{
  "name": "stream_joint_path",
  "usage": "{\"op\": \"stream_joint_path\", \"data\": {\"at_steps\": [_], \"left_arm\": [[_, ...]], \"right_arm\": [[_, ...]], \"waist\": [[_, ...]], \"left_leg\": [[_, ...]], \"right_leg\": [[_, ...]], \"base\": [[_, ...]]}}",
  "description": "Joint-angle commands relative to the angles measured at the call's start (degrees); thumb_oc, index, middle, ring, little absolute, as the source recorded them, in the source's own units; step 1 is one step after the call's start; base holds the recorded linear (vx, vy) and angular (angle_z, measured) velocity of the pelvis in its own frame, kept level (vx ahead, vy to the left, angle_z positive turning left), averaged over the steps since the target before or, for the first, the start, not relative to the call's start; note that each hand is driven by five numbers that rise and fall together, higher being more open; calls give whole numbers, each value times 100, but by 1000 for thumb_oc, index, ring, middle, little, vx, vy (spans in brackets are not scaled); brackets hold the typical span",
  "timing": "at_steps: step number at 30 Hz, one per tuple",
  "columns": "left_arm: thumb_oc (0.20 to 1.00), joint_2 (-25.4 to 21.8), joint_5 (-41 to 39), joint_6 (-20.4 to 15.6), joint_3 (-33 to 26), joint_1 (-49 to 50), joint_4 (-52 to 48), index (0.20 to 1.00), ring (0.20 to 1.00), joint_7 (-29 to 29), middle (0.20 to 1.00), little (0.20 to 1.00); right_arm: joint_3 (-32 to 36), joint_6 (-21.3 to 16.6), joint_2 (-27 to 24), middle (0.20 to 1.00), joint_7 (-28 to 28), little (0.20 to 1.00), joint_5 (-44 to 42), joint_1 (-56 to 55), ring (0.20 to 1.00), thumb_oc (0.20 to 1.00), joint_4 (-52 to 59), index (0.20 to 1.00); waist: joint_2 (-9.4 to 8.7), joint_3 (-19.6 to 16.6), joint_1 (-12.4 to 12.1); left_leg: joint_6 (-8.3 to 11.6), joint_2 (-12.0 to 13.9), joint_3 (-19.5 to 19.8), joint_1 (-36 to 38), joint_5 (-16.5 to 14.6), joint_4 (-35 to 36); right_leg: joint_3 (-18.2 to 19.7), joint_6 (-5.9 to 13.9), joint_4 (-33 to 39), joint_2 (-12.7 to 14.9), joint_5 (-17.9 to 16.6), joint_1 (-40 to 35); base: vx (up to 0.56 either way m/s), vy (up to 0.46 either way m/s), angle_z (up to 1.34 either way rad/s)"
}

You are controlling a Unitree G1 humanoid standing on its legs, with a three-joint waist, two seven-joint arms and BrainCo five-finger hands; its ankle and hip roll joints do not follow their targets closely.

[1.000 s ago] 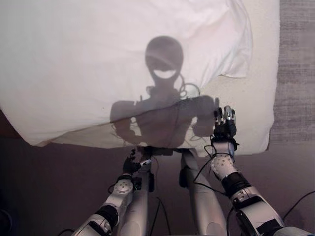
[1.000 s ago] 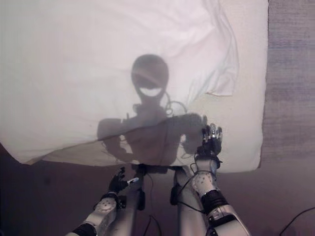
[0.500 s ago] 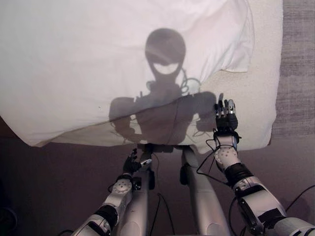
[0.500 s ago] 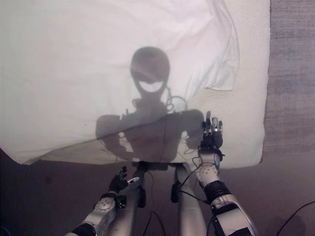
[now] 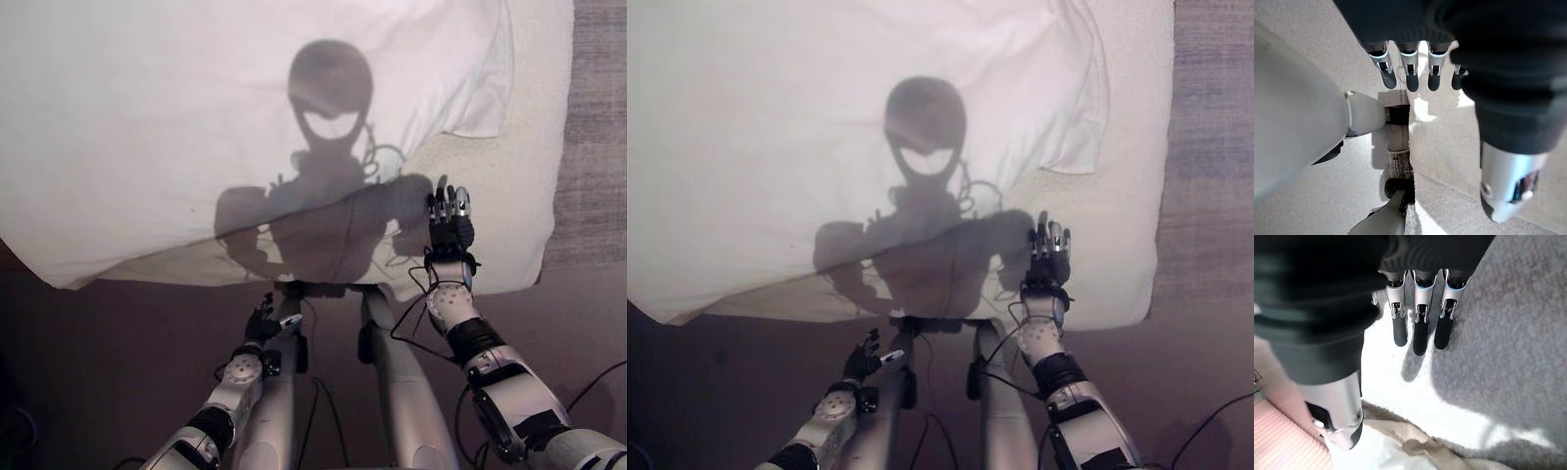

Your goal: Make the bed

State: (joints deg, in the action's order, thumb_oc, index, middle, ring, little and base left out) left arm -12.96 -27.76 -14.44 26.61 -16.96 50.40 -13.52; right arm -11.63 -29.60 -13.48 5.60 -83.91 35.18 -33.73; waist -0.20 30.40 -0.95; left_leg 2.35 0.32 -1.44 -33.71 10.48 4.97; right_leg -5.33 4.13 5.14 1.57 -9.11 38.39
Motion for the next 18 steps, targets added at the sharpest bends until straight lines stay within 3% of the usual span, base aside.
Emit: {"op": "stream_joint_path", "data": {"at_steps": [1, 2, 8, 18], "left_arm": [[1000, -44, 134, -44, -40, 362, -134, 1000, 1000, -98, 1000, 1000], [1000, 4, 156, 1, -55, 339, -42, 1000, 1000, -224, 1000, 1000], [1000, 113, 249, 23, -104, 183, 131, 1000, 1000, -476, 1000, 1000], [1000, 5, 363, 1, -123, 239, -9, 1000, 1000, -513, 1000, 1000]], "right_arm": [[-146, -221, -112, 1000, -33, 1000, 457, 332, 1000, 1000, 709, 1000], [-1, -393, 26, 1000, 530, 1000, 863, 174, 1000, 1000, 872, 1000], [151, -712, 236, 1000, 1071, 1000, 1335, -204, 1000, 1000, 1591, 1000], [-8, -605, 24, 1000, 1219, 1000, 1960, -593, 1000, 1000, 2233, 1000]], "waist": [[-32, -60, -133], [-83, -60, -83], [-197, -60, 47], [-216, -60, 114]], "left_leg": [[177, -38, 120, 121, -137, 3], [170, -24, 101, 172, -168, 3], [140, -29, 43, 206, -173, -12], [98, -75, -44, 383, -216, -39]], "right_leg": [[-33, 382, -620, 327, -62, -142], [-24, 380, -641, 315, -35, -172], [34, 371, -639, 308, -69, -172], [117, 418, -612, 358, -117, -331]], "base": [[0, 0, 0], [0, 0, 0], [0, 4, -1], [-8, 9, -1]]}}
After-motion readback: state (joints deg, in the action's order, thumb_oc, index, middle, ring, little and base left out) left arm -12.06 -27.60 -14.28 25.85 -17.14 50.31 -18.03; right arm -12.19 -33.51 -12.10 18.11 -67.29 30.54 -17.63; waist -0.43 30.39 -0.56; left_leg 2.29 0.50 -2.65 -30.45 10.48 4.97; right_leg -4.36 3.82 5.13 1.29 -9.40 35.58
